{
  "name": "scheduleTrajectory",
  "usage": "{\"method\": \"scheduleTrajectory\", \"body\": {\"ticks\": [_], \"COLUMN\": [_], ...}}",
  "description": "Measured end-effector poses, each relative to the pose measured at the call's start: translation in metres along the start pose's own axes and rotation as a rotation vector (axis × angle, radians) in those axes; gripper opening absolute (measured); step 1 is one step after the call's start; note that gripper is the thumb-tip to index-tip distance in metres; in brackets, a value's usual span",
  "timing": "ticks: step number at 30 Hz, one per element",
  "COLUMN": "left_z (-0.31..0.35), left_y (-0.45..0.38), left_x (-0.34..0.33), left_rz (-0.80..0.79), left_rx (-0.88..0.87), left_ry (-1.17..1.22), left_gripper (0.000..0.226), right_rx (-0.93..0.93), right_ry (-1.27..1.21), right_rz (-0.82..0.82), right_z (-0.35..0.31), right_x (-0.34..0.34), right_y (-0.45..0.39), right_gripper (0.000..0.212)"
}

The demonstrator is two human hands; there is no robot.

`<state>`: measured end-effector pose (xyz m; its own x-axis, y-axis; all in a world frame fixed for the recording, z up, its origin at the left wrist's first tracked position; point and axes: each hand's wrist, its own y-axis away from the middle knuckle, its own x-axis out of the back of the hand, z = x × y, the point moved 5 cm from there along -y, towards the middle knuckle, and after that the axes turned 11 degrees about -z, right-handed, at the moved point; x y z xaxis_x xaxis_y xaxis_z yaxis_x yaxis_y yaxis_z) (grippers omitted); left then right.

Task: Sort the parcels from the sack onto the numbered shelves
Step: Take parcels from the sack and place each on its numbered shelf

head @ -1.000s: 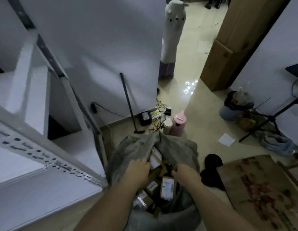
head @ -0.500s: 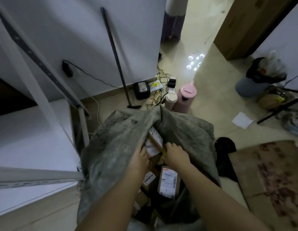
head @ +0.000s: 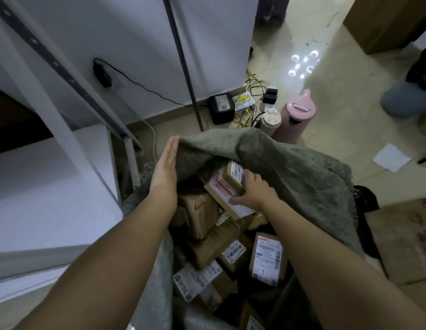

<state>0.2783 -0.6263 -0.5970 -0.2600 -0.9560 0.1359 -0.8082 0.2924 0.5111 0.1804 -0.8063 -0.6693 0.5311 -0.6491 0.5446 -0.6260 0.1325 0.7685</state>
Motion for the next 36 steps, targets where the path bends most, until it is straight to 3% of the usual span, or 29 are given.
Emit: {"method": "scheduleTrajectory", "body": {"ticks": [5, 10, 15, 18, 21, 25, 28, 30, 32, 34, 36], "left_z": [0.017, 0.039, 0.041, 0.038, 0.019, -0.004, -0.016, -0.034, -0.048, -0.067, -0.085], "left_y": [-0.012, -0.014, 0.001, 0.016, 0.037, 0.08, 0.118, 0.156, 0.187, 0.214, 0.228], "left_x": [-0.032, -0.043, -0.031, -0.013, 0.014, 0.035, 0.044, 0.055, 0.069, 0.08, 0.086], "left_rz": [-0.03, -0.126, 0.03, 0.065, 0.048, -0.188, -0.545, -0.847, -1.12, -1.199, -1.15], "left_rx": [-0.013, -0.133, -0.223, -0.271, -0.238, -0.149, -0.205, -0.341, -0.54, -0.66, -0.717], "left_ry": [-0.007, 0.219, 0.534, 0.882, 1.431, 2.129, 2.653, 2.835, 2.926, 2.98, 3.043], "left_gripper": [0.086, 0.073, 0.059, 0.056, 0.051, 0.048, 0.074, 0.07, 0.084, 0.093, 0.082], "right_rx": [0.038, 0.078, 0.094, 0.089, 0.097, 0.071, 0.015, 0.009, 0.016, 0.026, 0.051], "right_ry": [-0.047, -0.215, -0.413, -0.378, -0.46, -0.679, -0.815, -0.845, -0.861, -0.883, -0.872], "right_rz": [-0.125, -0.132, -0.077, 0.038, 0.133, 0.273, 0.416, 0.476, 0.525, 0.582, 0.65], "right_z": [0.006, 0.012, 0.013, 0.007, -0.002, -0.014, -0.019, -0.03, -0.042, -0.055, -0.068], "right_x": [0.0, -0.002, -0.005, -0.009, -0.013, -0.003, 0.013, 0.025, 0.034, 0.039, 0.045], "right_y": [-0.036, -0.054, -0.028, 0.008, 0.055, 0.123, 0.168, 0.201, 0.232, 0.262, 0.289], "right_gripper": [0.128, 0.133, 0.133, 0.138, 0.139, 0.134, 0.133, 0.135, 0.136, 0.137, 0.138]}}
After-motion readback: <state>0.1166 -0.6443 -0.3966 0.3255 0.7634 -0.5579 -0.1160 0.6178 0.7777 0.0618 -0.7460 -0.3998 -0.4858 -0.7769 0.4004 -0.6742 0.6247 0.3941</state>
